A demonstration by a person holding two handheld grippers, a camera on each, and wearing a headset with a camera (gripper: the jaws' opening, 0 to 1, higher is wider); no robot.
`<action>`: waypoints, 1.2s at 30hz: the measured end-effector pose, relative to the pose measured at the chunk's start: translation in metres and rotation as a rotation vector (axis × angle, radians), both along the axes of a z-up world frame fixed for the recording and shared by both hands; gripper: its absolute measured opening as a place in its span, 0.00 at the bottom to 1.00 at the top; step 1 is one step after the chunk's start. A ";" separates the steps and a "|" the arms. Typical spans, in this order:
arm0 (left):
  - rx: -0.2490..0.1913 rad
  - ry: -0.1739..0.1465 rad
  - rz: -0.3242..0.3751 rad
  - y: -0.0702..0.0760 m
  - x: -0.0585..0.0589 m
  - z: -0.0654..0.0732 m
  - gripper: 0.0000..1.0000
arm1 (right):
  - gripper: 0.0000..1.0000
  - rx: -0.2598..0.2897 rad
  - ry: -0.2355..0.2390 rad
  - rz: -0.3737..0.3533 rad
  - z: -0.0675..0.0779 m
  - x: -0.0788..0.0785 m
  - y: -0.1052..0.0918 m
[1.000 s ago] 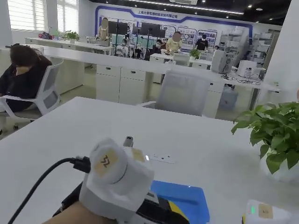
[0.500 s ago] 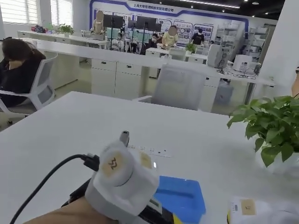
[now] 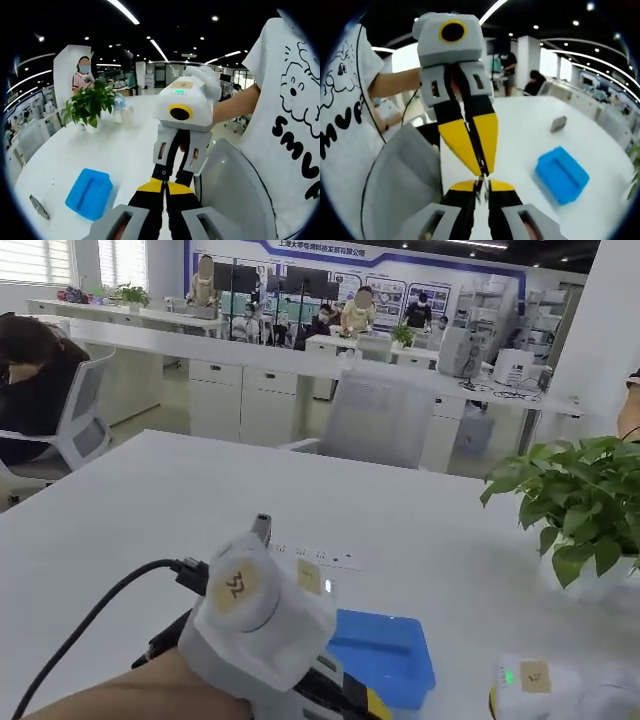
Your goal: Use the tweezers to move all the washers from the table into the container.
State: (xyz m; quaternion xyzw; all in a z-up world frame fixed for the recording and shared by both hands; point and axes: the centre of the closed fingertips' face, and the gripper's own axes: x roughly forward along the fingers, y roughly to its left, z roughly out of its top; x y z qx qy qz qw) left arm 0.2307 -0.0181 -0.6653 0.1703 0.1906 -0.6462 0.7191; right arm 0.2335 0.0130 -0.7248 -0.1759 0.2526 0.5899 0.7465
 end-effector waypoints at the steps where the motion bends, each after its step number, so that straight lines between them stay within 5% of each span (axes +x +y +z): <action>1: -0.014 -0.002 -0.003 -0.002 0.001 0.004 0.00 | 0.08 -0.013 0.004 -0.004 -0.004 0.000 -0.001; 4: 0.004 0.001 -0.011 -0.003 0.002 0.004 0.00 | 0.08 0.005 -0.014 -0.012 -0.007 0.002 -0.002; 12: 0.054 -0.056 -0.049 -0.003 0.003 -0.007 0.00 | 0.07 -0.016 0.011 -0.031 -0.018 0.010 -0.012; 15: 0.094 -0.108 -0.042 0.000 0.012 -0.018 0.00 | 0.07 -0.055 -0.002 -0.045 -0.025 0.020 -0.019; 22: 0.122 -0.133 -0.019 0.005 0.032 -0.036 0.00 | 0.07 -0.122 -0.040 -0.053 -0.037 0.042 -0.028; 27: 0.179 -0.145 0.011 0.015 0.053 -0.064 0.00 | 0.06 -0.222 -0.098 -0.015 -0.053 0.060 -0.031; 36: 0.254 -0.133 0.045 0.020 0.068 -0.118 0.00 | 0.06 -0.322 -0.088 0.036 -0.090 0.070 -0.034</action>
